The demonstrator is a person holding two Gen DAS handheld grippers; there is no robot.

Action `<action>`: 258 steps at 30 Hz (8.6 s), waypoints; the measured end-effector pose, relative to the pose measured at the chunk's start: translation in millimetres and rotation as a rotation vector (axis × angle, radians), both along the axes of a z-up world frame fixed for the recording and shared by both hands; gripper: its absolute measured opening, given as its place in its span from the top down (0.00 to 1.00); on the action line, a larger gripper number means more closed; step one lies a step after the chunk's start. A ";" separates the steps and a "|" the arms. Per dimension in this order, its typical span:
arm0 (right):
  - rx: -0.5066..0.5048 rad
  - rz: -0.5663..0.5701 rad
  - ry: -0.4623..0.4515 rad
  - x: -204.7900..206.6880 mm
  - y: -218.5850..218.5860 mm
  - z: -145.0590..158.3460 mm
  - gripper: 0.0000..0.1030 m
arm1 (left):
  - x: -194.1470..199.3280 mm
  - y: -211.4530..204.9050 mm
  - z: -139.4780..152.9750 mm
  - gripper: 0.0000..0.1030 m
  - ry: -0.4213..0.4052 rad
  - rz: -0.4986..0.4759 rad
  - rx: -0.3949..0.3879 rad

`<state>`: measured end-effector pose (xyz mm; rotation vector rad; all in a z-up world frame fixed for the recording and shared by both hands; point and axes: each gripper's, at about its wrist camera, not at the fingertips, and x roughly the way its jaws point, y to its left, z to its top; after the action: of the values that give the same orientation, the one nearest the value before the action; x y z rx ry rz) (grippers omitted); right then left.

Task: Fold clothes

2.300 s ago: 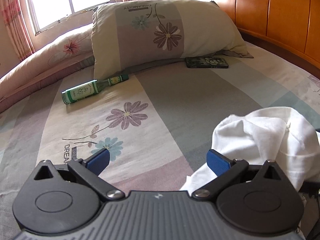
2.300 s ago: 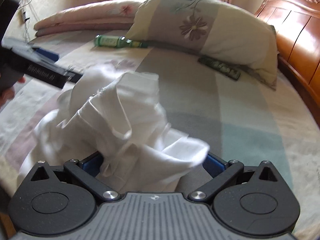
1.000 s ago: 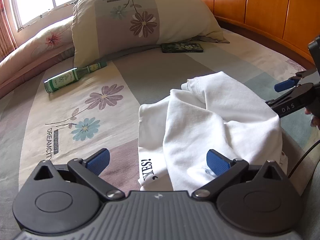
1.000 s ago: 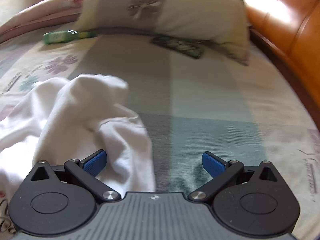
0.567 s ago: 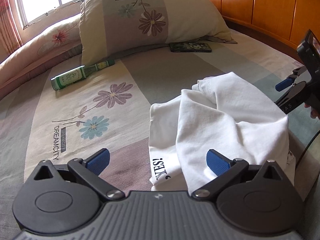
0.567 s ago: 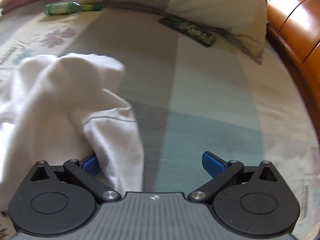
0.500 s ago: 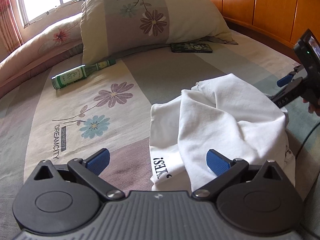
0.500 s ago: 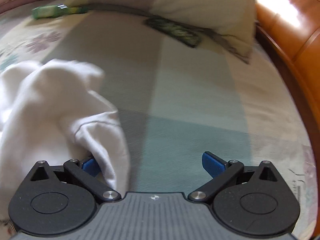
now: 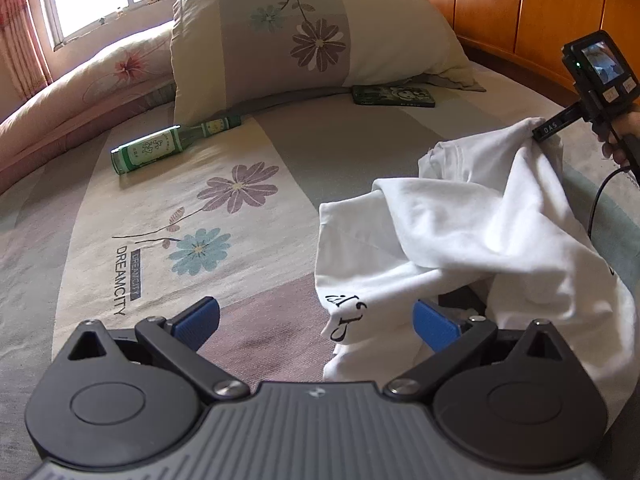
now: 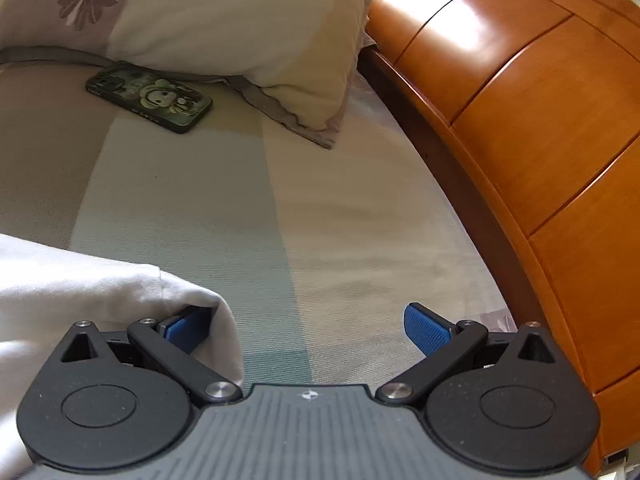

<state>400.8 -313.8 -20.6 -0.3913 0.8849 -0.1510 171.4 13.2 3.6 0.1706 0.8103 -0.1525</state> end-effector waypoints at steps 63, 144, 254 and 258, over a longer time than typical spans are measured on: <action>0.461 0.337 0.030 -254.2 71.2 43.8 0.00 | 56.9 155.6 -35.2 0.01 0.033 0.478 0.065; 0.479 0.322 0.083 -301.9 92.9 37.3 0.00 | -37.2 286.1 -2.4 0.01 0.124 0.738 0.258; 0.280 0.112 -0.236 -144.4 -35.7 78.6 0.95 | -50.7 -80.8 -29.3 0.01 0.086 -0.067 0.007; 0.393 0.269 -0.146 -154.7 14.5 71.6 0.95 | -52.9 -77.5 -27.8 0.01 0.084 -0.067 -0.002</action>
<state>246.1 -299.2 51.0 -0.1265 0.6897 0.2376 118.5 -64.3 -24.2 0.1909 0.8889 -0.2245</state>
